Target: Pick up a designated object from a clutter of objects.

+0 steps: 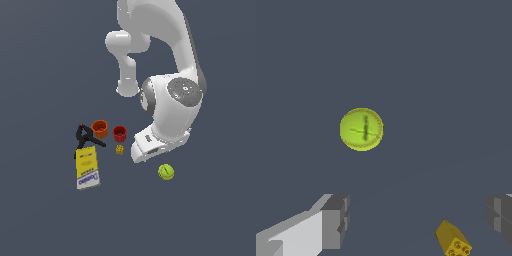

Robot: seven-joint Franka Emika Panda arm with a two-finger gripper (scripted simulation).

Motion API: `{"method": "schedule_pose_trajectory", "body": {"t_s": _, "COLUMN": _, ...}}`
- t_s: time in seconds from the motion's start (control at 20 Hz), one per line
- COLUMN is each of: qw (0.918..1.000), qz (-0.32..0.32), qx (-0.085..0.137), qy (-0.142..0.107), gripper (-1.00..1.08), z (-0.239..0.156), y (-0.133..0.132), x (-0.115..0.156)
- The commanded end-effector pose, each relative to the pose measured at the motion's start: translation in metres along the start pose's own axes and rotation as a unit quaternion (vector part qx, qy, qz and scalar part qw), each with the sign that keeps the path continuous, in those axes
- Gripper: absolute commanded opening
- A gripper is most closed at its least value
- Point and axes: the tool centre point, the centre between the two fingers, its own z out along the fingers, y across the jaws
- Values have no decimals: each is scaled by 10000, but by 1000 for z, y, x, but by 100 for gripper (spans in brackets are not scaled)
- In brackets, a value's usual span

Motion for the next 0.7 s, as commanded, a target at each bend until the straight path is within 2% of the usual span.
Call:
{"method": "schedule_pose_trajectory", "body": {"t_s": 0.0, "qw": 9997, "qz": -251, "qx": 2, "qy": 37, "gripper": 100, "z": 19, "y": -13, "x": 13}}
{"method": "schedule_pose_trajectory", "body": {"t_s": 0.35, "qw": 9974, "qz": -717, "qx": 30, "qy": 105, "gripper": 100, "z": 58, "y": -41, "x": 35}}
{"method": "schedule_pose_trajectory", "body": {"t_s": 0.65, "qw": 9960, "qz": -888, "qx": 46, "qy": 133, "gripper": 100, "z": 72, "y": -52, "x": 43}}
